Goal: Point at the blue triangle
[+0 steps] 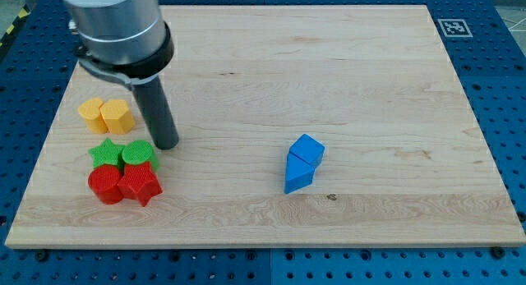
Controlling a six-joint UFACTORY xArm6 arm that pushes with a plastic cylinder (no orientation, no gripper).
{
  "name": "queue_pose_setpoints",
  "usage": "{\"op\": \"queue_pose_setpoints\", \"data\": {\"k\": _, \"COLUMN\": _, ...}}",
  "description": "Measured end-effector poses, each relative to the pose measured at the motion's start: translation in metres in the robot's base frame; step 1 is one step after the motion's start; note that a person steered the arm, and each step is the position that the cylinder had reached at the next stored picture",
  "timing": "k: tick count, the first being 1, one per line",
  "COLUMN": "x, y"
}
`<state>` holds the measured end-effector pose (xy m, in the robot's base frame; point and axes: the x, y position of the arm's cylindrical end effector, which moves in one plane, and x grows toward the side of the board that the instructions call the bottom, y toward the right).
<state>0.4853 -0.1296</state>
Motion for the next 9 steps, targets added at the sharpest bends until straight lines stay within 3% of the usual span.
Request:
{"op": "queue_pose_setpoints", "data": {"k": 4, "x": -0.013, "y": 0.107}}
{"op": "queue_pose_setpoints", "data": {"k": 7, "x": -0.009, "y": 0.107}}
{"op": "queue_pose_setpoints", "data": {"k": 9, "x": 0.024, "y": 0.111}}
